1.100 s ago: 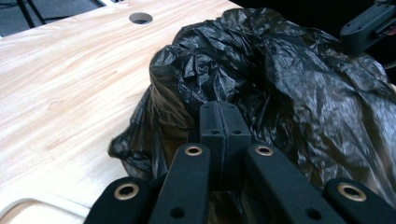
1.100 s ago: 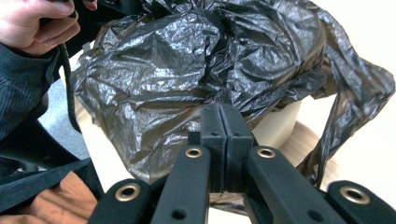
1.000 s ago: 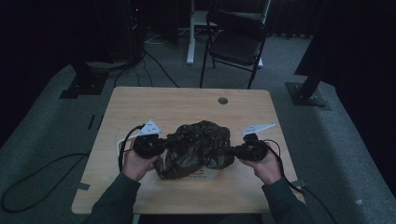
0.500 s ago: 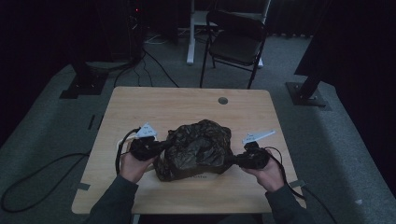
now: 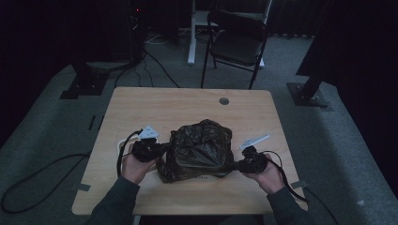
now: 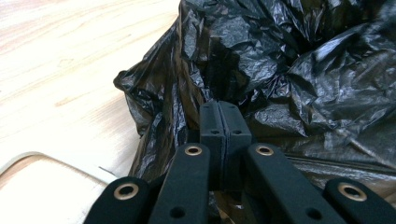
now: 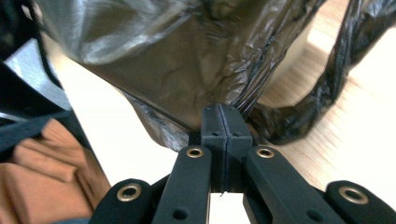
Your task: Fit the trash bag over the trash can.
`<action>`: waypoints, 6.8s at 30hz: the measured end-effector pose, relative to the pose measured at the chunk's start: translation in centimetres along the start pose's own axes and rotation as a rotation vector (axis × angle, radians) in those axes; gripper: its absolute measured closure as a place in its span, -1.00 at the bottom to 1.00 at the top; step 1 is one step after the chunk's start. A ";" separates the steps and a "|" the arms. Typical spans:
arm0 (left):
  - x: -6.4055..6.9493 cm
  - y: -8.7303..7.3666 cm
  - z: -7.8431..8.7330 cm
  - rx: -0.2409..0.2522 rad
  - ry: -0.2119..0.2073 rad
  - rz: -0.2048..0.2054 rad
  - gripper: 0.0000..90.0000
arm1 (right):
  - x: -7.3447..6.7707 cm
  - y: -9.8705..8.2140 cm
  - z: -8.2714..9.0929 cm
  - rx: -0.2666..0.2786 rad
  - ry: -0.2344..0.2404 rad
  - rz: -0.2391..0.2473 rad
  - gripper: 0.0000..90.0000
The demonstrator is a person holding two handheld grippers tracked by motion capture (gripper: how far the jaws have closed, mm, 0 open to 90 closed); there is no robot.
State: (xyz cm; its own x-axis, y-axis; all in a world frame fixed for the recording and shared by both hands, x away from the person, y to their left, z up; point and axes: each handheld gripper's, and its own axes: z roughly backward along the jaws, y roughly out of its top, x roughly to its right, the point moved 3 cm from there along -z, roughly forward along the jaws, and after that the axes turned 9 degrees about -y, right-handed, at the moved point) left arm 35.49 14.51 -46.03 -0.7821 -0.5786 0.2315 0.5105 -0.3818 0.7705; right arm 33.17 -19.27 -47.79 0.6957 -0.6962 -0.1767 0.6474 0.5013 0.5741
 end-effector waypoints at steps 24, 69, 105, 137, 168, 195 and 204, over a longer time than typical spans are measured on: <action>0.2 -1.7 -0.8 -0.047 -0.008 0.037 0.96 | -1.0 -0.6 -1.2 -0.043 0.007 0.067 0.99; 2.7 5.2 0.3 0.027 -0.119 -0.182 0.35 | 0.1 0.7 1.5 0.148 -0.079 0.120 0.16; 3.7 8.6 -5.4 -0.250 -0.117 -0.334 0.51 | 0.3 0.1 0.6 0.122 -0.084 0.133 0.14; 4.5 7.0 -9.2 -0.442 -0.034 -0.438 0.24 | -0.4 0.1 0.5 0.121 -0.074 0.159 0.16; 4.9 6.0 -11.3 -0.601 0.045 -0.468 0.01 | -0.6 0.0 0.3 0.102 -0.052 0.167 0.18; 4.9 6.3 -11.1 -0.612 0.029 -0.461 0.10 | -0.6 -0.1 0.5 0.101 -0.009 0.161 0.17; 4.7 7.5 -8.4 -0.448 -0.030 -0.423 0.10 | -0.4 -0.2 0.7 0.108 0.005 0.146 0.17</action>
State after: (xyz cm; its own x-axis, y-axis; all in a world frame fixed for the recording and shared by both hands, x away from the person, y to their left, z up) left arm 38.61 2.83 -44.20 -0.9560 -0.2928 -0.0173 0.2497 -0.8432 0.4761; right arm 32.56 -19.45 -47.30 0.7815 -0.6175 -0.0895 0.5027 0.5382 0.6764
